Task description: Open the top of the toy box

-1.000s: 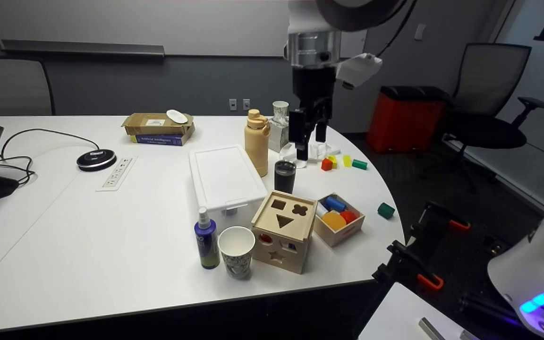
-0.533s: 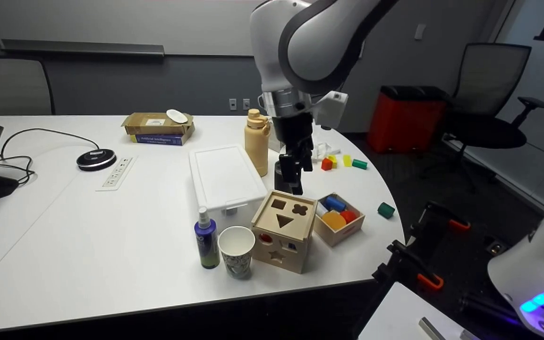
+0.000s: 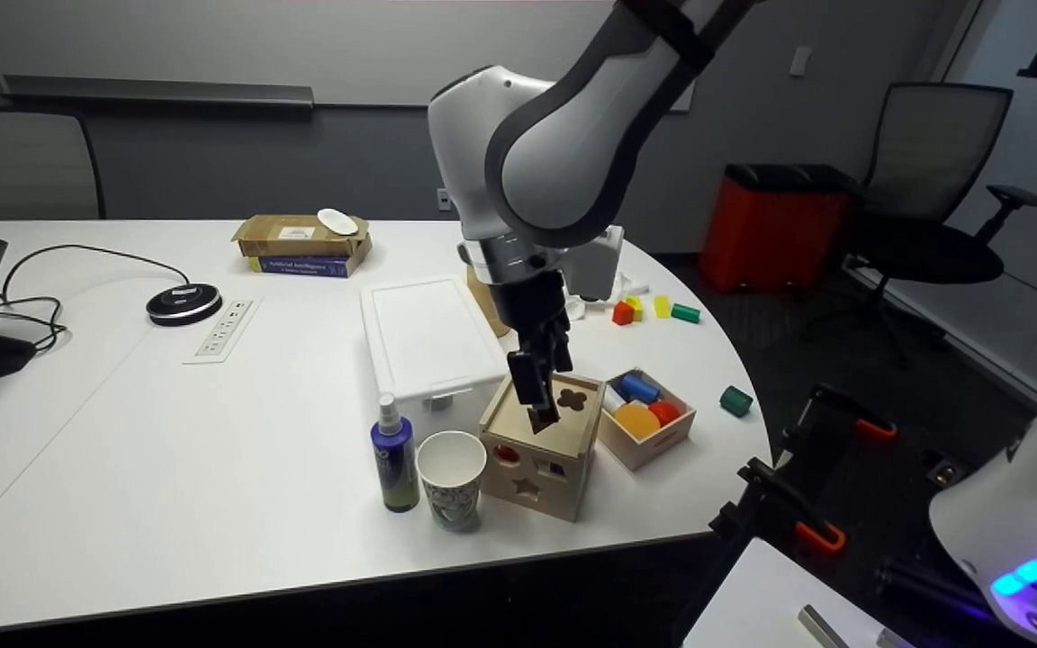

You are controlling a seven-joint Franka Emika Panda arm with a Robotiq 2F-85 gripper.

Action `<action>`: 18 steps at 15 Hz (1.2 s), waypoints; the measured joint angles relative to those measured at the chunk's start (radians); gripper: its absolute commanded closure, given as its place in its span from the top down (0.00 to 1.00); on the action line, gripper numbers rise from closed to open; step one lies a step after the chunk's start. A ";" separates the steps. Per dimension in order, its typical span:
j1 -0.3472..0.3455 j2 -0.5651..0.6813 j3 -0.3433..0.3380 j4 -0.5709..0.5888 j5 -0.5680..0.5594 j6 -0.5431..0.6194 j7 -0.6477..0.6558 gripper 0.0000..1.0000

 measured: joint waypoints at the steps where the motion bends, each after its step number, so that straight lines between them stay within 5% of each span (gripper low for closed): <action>1: 0.004 0.013 0.000 0.005 0.000 0.000 -0.007 1.00; 18: 0.026 0.187 0.019 0.104 -0.002 0.004 -0.092 1.00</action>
